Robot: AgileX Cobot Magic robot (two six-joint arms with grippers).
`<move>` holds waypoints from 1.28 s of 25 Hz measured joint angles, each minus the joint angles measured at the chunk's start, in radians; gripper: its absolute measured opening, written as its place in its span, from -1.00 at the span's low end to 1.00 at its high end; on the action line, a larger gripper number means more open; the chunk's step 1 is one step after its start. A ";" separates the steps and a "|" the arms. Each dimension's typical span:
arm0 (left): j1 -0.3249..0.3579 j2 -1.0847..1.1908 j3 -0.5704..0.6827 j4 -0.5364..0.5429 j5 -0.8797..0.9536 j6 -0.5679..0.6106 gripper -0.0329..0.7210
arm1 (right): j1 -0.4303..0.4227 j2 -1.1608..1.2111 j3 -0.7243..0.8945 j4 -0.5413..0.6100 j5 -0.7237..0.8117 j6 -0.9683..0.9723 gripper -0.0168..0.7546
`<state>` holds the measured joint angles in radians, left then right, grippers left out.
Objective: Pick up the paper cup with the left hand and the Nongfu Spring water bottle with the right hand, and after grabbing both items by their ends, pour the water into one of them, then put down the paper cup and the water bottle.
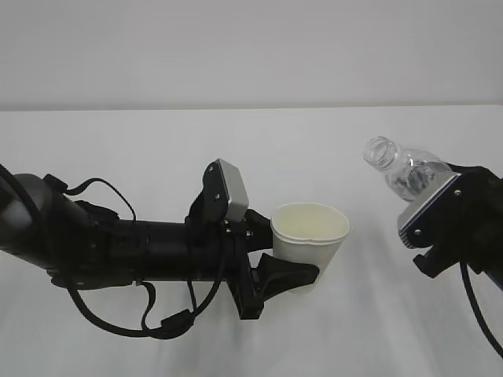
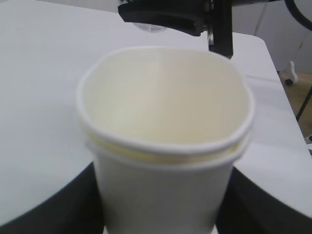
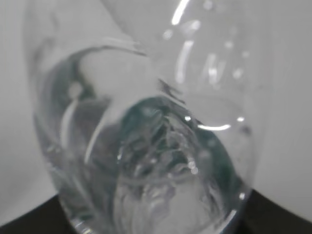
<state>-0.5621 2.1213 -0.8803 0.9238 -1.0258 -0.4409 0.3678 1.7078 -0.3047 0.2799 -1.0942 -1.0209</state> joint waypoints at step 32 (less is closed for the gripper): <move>0.000 0.026 -0.021 -0.001 -0.004 -0.002 0.23 | 0.000 0.051 -0.020 -0.033 -0.004 -0.170 0.04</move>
<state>-0.5621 2.1476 -0.9011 0.9226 -1.0295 -0.4429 0.3678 1.7589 -0.3248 0.2470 -1.0977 -1.1913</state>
